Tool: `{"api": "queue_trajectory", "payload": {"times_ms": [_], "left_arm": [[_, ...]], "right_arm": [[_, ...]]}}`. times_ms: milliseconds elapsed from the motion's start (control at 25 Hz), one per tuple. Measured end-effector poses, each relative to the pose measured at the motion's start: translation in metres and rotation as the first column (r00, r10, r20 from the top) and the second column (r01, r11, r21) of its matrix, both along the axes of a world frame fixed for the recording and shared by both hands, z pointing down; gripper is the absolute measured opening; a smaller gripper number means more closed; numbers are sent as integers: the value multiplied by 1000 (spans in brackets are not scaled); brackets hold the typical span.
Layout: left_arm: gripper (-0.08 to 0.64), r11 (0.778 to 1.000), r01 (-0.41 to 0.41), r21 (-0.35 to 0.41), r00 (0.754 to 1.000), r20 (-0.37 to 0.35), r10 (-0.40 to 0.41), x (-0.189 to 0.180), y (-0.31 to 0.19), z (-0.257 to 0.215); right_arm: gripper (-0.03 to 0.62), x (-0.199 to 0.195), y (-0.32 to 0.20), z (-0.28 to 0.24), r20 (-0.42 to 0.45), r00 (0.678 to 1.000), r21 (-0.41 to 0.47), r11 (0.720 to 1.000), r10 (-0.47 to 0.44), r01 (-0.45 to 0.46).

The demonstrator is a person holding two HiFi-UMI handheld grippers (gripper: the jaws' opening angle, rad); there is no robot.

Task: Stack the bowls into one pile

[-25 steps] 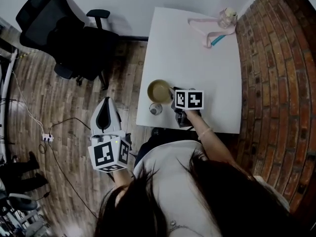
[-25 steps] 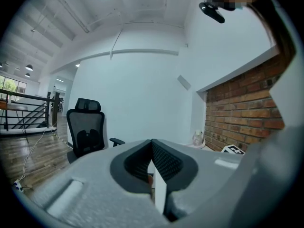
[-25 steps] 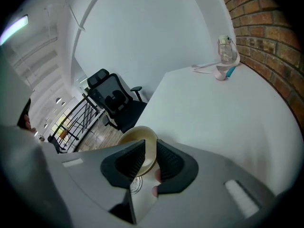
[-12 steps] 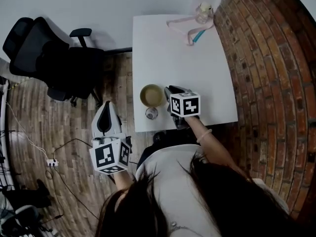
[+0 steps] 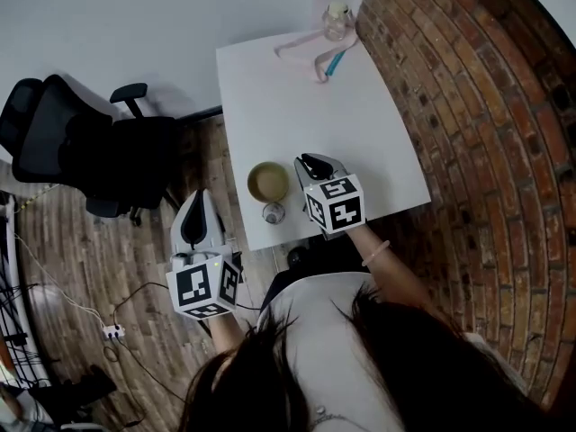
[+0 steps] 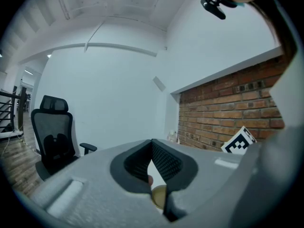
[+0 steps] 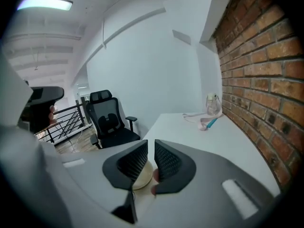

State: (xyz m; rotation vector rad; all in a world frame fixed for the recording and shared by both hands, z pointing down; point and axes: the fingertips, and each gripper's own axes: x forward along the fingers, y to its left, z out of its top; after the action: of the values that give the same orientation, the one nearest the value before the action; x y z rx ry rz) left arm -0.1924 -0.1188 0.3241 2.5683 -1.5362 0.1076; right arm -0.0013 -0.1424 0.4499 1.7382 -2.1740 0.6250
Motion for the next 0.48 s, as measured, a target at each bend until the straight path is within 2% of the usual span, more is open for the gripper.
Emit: {"api": "queue_trajectory", "payload": {"times_ms": [240, 480], "left_arm": [[0, 998, -62, 16, 998, 9, 62, 28, -2, -4], [0, 994, -110, 25, 994, 20, 109, 70, 5, -8]], "right_arm": [[37, 12, 11, -32, -23, 1000, 108, 994, 14, -12], [17, 35, 28, -62, -62, 998, 209, 978, 27, -13]]}}
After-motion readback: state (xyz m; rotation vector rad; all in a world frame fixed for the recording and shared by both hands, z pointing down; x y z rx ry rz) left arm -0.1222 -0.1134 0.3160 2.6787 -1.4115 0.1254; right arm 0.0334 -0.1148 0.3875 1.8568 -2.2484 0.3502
